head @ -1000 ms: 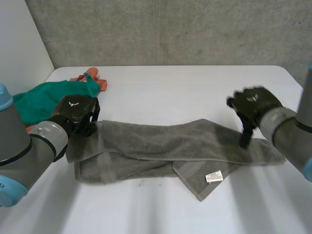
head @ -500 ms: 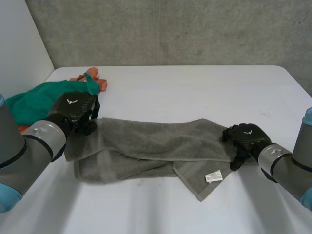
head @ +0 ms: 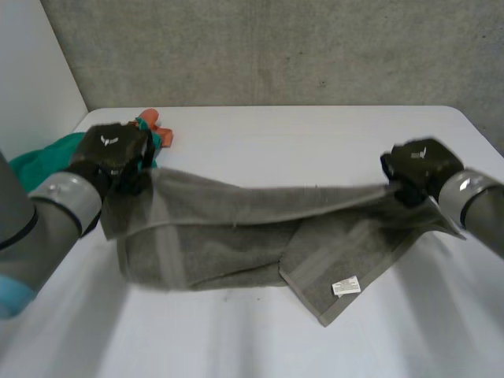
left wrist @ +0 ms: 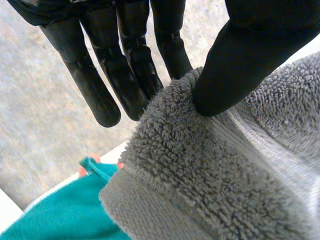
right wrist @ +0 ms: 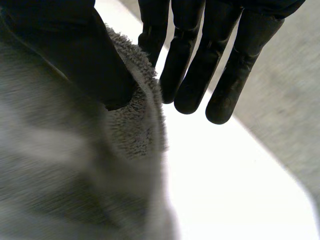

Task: Fold the laundry.

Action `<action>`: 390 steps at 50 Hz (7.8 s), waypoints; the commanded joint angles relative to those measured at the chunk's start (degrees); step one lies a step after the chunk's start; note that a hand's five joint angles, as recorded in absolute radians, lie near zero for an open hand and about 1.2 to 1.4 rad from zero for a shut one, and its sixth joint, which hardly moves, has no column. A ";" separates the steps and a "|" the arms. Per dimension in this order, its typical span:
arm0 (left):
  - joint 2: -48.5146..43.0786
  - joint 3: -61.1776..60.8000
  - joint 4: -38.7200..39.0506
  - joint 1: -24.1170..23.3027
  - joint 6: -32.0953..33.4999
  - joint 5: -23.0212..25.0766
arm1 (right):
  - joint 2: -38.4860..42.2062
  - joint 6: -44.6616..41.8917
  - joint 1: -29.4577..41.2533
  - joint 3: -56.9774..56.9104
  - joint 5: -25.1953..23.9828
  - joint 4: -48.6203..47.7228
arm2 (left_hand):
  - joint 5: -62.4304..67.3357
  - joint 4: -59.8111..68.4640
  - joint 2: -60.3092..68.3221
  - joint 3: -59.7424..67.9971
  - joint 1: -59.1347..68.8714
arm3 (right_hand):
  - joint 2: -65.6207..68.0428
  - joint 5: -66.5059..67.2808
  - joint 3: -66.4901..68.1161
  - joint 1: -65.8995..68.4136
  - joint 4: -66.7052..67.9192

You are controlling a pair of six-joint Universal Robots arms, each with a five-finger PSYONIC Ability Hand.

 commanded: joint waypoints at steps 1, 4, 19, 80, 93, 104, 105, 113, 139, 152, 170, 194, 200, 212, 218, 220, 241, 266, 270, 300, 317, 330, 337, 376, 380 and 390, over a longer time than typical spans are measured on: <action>-9.28 20.37 2.46 -0.49 1.39 -1.71 | 3.84 2.64 2.76 -19.15 5.03 -9.60 | 14.67 11.33 11.57 11.85 14.70 | 13.32 13.87 12.36 23.99 12.12; -9.38 26.80 6.74 -0.75 1.13 -2.85 | 3.67 7.20 3.20 -24.60 6.09 -18.63 | 14.67 11.33 11.57 11.85 14.70 | 13.32 13.87 12.36 23.99 12.12; -3.93 16.66 16.45 -1.02 -2.39 -2.68 | -3.35 12.32 4.08 -16.47 3.29 -19.05 | 14.67 11.33 11.57 11.85 14.70 | 13.32 13.87 12.36 23.99 12.12; -12.63 -12.99 8.70 6.90 18.79 4.53 | 4.28 5.38 8.12 10.36 5.39 -7.07 | -28.37 -31.71 -31.47 -31.19 -28.34 | 13.32 13.87 12.36 23.99 12.12; -18.25 -7.36 8.88 5.58 20.02 4.09 | 4.28 5.29 7.86 10.36 5.39 -7.07 | -25.68 -29.02 -28.78 -28.50 -25.65 | 13.32 13.87 12.36 23.99 12.12; -21.60 -4.73 8.88 5.40 25.47 4.00 | 4.28 5.29 7.86 10.36 5.39 -7.07 | -0.67 -4.02 -3.78 -3.50 -0.65 | 13.32 13.87 12.36 23.99 12.12; -21.60 -4.64 8.97 5.40 25.21 4.09 | 4.37 5.29 7.86 10.45 5.39 -7.07 | 11.38 8.03 8.27 8.56 11.40 | 13.32 13.87 12.36 23.99 12.12; -16.33 -5.87 10.55 3.64 23.89 3.83 | 4.28 5.29 7.86 10.36 5.39 -6.98 | 14.67 11.33 11.57 11.85 14.70 | 13.32 13.87 12.36 23.99 12.12; -15.97 -7.45 9.76 3.29 19.67 4.53 | 4.28 5.29 7.95 10.36 5.12 -6.72 | -20.29 -23.63 -23.40 -23.11 -20.26 | 13.32 13.87 12.36 23.99 12.12; -14.57 -9.03 6.95 3.03 19.49 4.62 | 4.28 5.29 8.03 10.54 5.12 -6.72 | -24.16 -27.51 -27.27 -26.98 -24.14 | 13.32 13.87 12.36 23.99 12.12; -15.01 -8.15 7.56 2.42 18.88 5.94 | 4.28 5.20 8.03 10.80 5.12 -6.90 | 14.67 11.33 11.57 11.85 14.70 | 13.32 13.87 12.36 23.99 12.12; -9.03 -12.37 4.75 0.48 16.51 8.31 | 1.47 5.29 7.94 11.15 5.04 -4.87 | -16.93 -20.27 -20.04 -19.75 -16.91 | 13.32 13.87 12.36 23.99 12.12; -11.57 -11.23 4.75 0.83 16.51 8.31 | 1.82 5.29 8.30 11.24 5.04 -5.23 | -17.60 -20.94 -20.70 -20.42 -17.57 | 13.32 13.87 12.36 23.99 12.12; -16.32 -6.84 6.24 0.83 16.68 7.87 | 2.00 5.20 8.21 11.77 5.04 -5.23 | 12.61 9.27 9.51 9.79 12.64 | 13.32 13.87 12.36 23.99 12.12; -16.24 -6.83 6.33 0.30 16.68 8.04 | 1.82 5.72 7.86 11.68 5.04 -4.61 | 14.67 11.33 11.57 11.85 14.70 | 13.32 13.87 12.36 23.99 12.12; -15.45 -7.36 6.33 0.21 16.59 8.13 | 1.65 6.08 7.77 11.77 5.30 -4.61 | 14.67 11.33 11.57 11.85 14.70 | 3.22 3.77 2.26 13.89 2.02; -11.67 -7.10 5.63 0.57 13.43 7.96 | -7.05 15.66 -6.02 25.20 1.71 -6.62 | 14.67 11.33 11.57 11.85 14.70 | -44.16 -43.61 -45.12 -33.49 -45.36; -11.40 -7.19 5.45 0.57 13.34 7.78 | 3.14 15.57 -9.10 19.33 -3.14 -12.35 | 14.67 11.33 11.57 11.85 14.70 | 13.27 13.83 12.32 23.95 12.08; -8.60 -7.54 3.96 0.57 13.43 7.78 | -4.02 15.14 -9.02 19.94 -2.17 -13.66 | 14.67 11.33 11.57 11.85 14.70 | 13.32 13.87 12.36 23.99 12.12; -5.58 7.48 -19.77 0.66 19.67 5.06 | -6.56 -13.25 -3.06 -5.45 2.74 25.89 | 14.67 11.33 11.57 11.85 14.70 | 13.32 13.87 12.36 23.99 12.12; -17.92 41.33 17.80 -3.39 18.71 -0.83 | 7.36 -3.77 5.40 -39.65 12.16 -11.87 | 14.67 11.33 11.57 11.85 14.70 | 13.32 13.87 12.36 23.99 12.12; -12.54 33.69 18.12 -1.28 9.30 -1.01 | 3.49 -0.60 5.66 -33.16 11.63 -11.82 | 14.67 11.33 11.57 11.85 14.70 | 13.32 13.87 12.36 23.99 12.12; -16.14 20.86 17.32 0.92 9.30 -0.74 | 5.33 -0.95 6.89 -24.28 10.40 -10.85 | 14.67 11.33 11.57 11.85 14.70 | 13.32 13.87 12.36 23.99 12.12; 3.38 -14.67 -24.71 -1.63 40.68 -1.09 | -9.98 -28.74 -5.15 12.66 9.08 23.36 | 14.67 11.33 11.57 11.85 14.70 | 13.32 13.87 12.36 23.99 12.12; -3.66 -7.73 -19.78 -1.89 39.10 -1.27 | -3.30 -24.26 -2.36 8.09 9.69 16.78 | 14.67 11.33 11.57 11.85 14.70 | 13.32 13.87 12.36 23.99 12.12; -20.62 9.15 -2.12 -3.91 33.12 -2.32 | 8.93 -20.99 4.25 -2.64 16.98 0.67 | 14.67 11.33 11.57 11.85 14.70 | 13.32 13.87 12.36 23.99 12.12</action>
